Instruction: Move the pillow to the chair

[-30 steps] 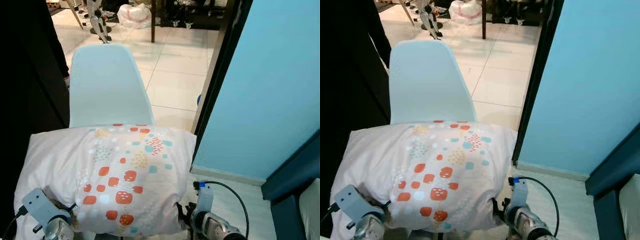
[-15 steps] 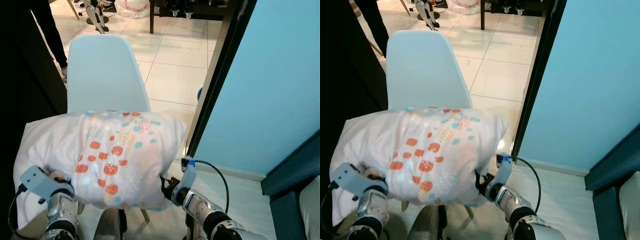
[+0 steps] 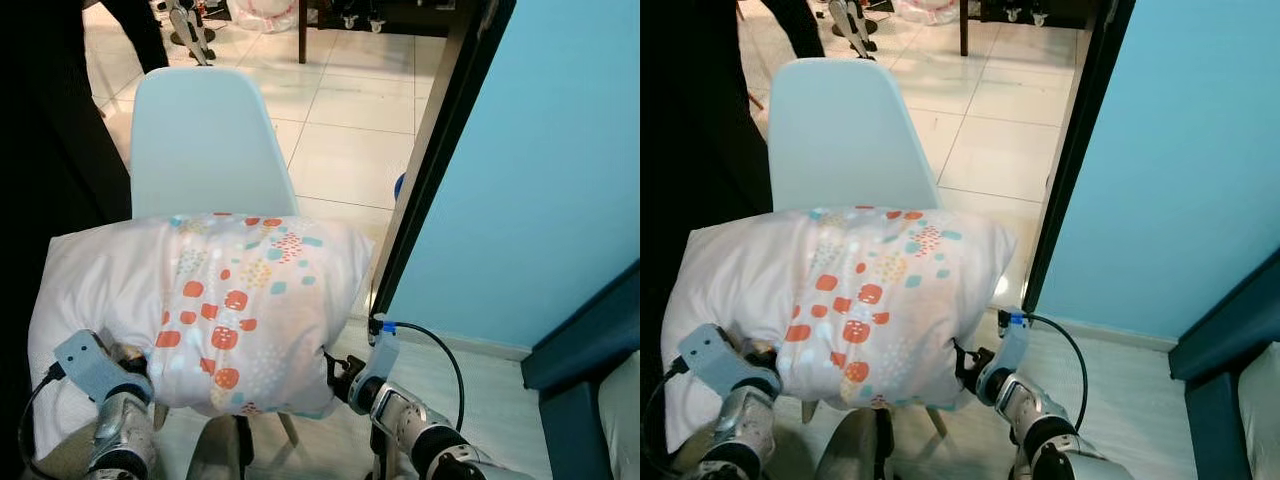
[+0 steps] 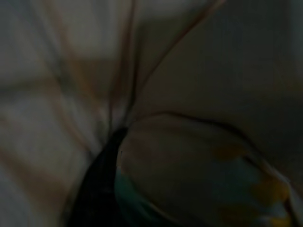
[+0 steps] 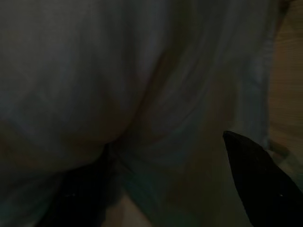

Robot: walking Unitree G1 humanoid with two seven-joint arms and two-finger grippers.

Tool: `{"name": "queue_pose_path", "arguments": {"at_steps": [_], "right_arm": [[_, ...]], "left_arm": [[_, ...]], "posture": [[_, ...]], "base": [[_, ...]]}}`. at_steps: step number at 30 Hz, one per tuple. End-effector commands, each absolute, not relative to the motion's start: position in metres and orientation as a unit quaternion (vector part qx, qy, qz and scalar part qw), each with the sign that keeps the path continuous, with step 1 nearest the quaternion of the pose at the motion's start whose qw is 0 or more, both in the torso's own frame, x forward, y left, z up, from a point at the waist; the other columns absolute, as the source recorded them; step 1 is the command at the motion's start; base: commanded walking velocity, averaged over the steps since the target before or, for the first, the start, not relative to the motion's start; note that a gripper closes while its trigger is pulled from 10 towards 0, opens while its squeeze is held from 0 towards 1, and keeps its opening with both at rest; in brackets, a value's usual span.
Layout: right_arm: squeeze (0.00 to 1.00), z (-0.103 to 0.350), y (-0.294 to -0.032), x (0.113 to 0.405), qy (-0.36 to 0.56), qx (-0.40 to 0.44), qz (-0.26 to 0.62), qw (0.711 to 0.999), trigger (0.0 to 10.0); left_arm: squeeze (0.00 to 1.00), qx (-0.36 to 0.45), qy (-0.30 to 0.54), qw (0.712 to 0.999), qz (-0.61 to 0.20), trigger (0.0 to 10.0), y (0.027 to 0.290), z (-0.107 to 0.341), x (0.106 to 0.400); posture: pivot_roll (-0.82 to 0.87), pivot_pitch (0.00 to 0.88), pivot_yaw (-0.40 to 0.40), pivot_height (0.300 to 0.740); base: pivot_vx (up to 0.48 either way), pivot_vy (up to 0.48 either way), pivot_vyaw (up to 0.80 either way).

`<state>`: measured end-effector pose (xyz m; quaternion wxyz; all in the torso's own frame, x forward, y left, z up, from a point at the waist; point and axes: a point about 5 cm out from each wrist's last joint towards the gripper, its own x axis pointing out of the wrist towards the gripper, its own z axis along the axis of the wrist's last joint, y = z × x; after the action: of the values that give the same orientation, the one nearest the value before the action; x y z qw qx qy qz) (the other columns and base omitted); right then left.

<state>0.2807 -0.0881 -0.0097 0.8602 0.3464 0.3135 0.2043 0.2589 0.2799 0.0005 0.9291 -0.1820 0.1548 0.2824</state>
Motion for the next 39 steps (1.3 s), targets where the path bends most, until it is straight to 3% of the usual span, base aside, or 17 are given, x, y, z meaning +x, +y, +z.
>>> {"name": "queue_pose_path", "arguments": {"at_steps": [1, 6, 12, 17, 18, 19, 24, 29, 34, 39], "right_arm": [[0.00, -0.016, -0.080, 0.273, 0.334, 0.339, 0.214, 0.853, 10.0], [0.00, -0.015, -0.080, 0.274, 0.336, 0.329, 0.214, 0.856, 10.0], [0.00, -0.013, -0.078, 0.276, 0.334, 0.328, 0.216, 0.857, 10.0], [0.00, -0.013, -0.077, 0.277, 0.335, 0.323, 0.217, 0.858, 10.0], [0.00, -0.013, -0.077, 0.277, 0.335, 0.321, 0.217, 0.859, 10.0], [0.00, -0.013, -0.077, 0.277, 0.335, 0.321, 0.217, 0.859, 10.0], [0.00, -0.014, -0.078, 0.275, 0.339, 0.314, 0.213, 0.861, 10.0], [0.00, -0.014, -0.078, 0.276, 0.338, 0.317, 0.209, 0.861, 10.0], [0.00, -0.009, -0.074, 0.279, 0.329, 0.326, 0.221, 0.859, 10.0], [0.00, -0.009, -0.073, 0.279, 0.332, 0.320, 0.229, 0.857, 10.0]], "left_arm": [[1.00, -0.176, 0.185, 0.924, 0.285, 10.0, 0.279, -0.009, 0.251], [1.00, -0.110, 0.131, 0.921, 0.350, 10.0, 0.328, 0.018, 0.244], [1.00, -0.015, 0.100, 0.941, 0.323, 10.0, 0.329, 0.037, 0.254], [1.00, 0.098, 0.137, 0.944, 0.282, 10.0, 0.320, 0.035, 0.256], [0.64, 0.106, 0.155, 0.943, 0.274, 10.0, 0.319, 0.031, 0.254], [0.00, 0.111, 0.166, 0.942, 0.269, 10.0, 0.318, 0.029, 0.254], [0.00, 0.113, 0.246, 0.938, 0.217, 10.0, 0.308, 0.009, 0.247], [0.00, 0.050, 0.324, 0.933, 0.148, 10.0, 0.300, -0.010, 0.234], [0.00, 0.012, 0.308, 0.938, 0.161, 10.0, 0.324, -0.002, 0.220], [0.00, 0.008, 0.296, 0.950, 0.096, 10.0, 0.340, 0.019, 0.210]], "posture": [[-0.02, 0.153, -0.056, 0.595], [-0.01, 0.142, -0.060, 0.595], [0.00, 0.140, -0.061, 0.595], [0.01, 0.139, -0.060, 0.595], [0.01, 0.139, -0.059, 0.595], [0.01, 0.139, -0.058, 0.595], [0.01, 0.139, -0.058, 0.595], [0.02, 0.133, -0.058, 0.595], [0.02, 0.127, -0.056, 0.595], [0.03, 0.121, -0.062, 0.595]], "base": [[0.000, 0.000, 0.00], [0.000, 0.000, 0.00], [0.000, 0.000, 0.00], [0.000, 0.000, 0.00], [0.000, 0.000, 0.00], [0.000, 0.000, 0.00], [0.000, 0.000, 0.00], [0.000, 0.000, 0.00], [0.000, 0.000, 0.00], [0.000, 0.000, 0.00]]}}
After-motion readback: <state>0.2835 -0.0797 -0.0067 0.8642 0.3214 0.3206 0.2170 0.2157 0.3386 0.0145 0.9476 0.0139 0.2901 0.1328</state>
